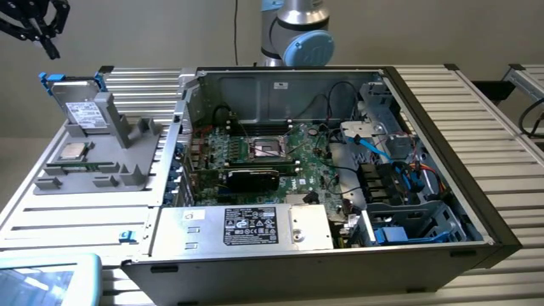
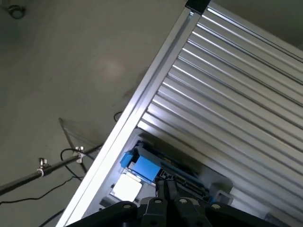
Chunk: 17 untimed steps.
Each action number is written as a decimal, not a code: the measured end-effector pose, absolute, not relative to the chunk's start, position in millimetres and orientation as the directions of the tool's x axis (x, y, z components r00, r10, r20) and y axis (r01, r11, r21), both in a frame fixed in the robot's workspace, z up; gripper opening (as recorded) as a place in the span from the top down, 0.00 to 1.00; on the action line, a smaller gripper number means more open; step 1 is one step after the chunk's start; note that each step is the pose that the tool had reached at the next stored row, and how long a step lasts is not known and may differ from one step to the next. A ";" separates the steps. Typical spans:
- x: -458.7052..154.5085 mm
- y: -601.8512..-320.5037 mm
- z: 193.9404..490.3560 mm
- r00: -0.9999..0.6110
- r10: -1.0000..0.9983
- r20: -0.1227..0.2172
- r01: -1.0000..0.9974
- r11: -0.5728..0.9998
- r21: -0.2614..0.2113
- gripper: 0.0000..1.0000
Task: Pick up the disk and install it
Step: 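Pick up the disk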
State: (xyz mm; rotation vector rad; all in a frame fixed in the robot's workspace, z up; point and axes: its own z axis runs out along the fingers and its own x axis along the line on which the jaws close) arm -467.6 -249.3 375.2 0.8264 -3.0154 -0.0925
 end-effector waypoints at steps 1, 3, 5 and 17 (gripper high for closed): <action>-467.6 -249.3 375.2 -0.851 -0.525 -0.002 -0.524 0.849 0.061 0.89; -467.6 -249.3 375.2 -0.831 -0.556 -0.002 -0.555 0.829 0.061 0.89; -467.6 -249.3 375.2 -0.810 -0.586 -0.002 -0.585 0.809 0.061 0.89; -467.6 -249.3 375.2 -0.664 -0.748 -0.002 -0.746 0.663 0.061 0.89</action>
